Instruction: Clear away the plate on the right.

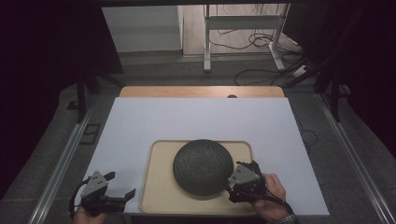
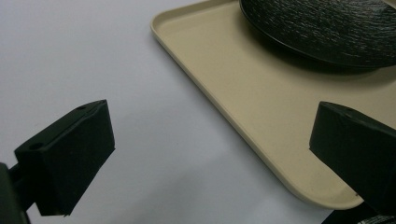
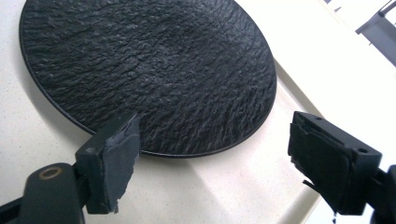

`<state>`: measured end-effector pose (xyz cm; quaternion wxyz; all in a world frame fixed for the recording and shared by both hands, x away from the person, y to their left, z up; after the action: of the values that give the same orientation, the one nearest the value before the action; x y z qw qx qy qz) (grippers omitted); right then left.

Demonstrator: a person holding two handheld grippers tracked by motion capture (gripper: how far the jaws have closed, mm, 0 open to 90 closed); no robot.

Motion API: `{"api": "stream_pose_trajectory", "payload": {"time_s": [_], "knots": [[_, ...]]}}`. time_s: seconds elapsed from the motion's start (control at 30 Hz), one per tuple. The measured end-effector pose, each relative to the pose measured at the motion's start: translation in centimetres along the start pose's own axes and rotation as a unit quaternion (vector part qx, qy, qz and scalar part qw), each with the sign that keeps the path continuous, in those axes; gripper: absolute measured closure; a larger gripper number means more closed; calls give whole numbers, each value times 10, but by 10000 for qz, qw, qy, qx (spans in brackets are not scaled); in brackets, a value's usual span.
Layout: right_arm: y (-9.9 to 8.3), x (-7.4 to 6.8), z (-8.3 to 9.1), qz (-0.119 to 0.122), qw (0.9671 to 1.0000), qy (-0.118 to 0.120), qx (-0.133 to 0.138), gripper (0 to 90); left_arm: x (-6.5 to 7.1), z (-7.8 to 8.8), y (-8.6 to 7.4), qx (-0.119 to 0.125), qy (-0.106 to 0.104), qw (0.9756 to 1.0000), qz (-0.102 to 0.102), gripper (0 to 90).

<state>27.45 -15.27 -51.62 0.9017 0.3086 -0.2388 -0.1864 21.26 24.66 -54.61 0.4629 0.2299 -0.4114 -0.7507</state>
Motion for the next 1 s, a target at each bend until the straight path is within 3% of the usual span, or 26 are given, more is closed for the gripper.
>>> {"api": "stream_pose_trajectory", "payload": {"time_s": [0.4,0.73,1.0], "knots": [[-6,10,4,-402,9992,-2,69,121,0,0,0,-13,-7,10000,-5,0],[-13,18,10,-796,9964,117,271,82,0,0,0,3,13,10000,-5,0],[-21,23,13,-875,9958,49,271,59,0,1,0,2,21,10000,-10,0]]}}
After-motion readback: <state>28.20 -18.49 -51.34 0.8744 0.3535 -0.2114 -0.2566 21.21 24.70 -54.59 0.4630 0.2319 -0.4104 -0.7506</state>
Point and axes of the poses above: each handheld gripper's, and its own axes: z roughly backward along the jaws, y roughly out of its top, x roughly to its right, the point moved 5 cm from there along -z, roughly forward along the jaws, and after that the axes turned 5 degrees about y, right-handed, at the moved point
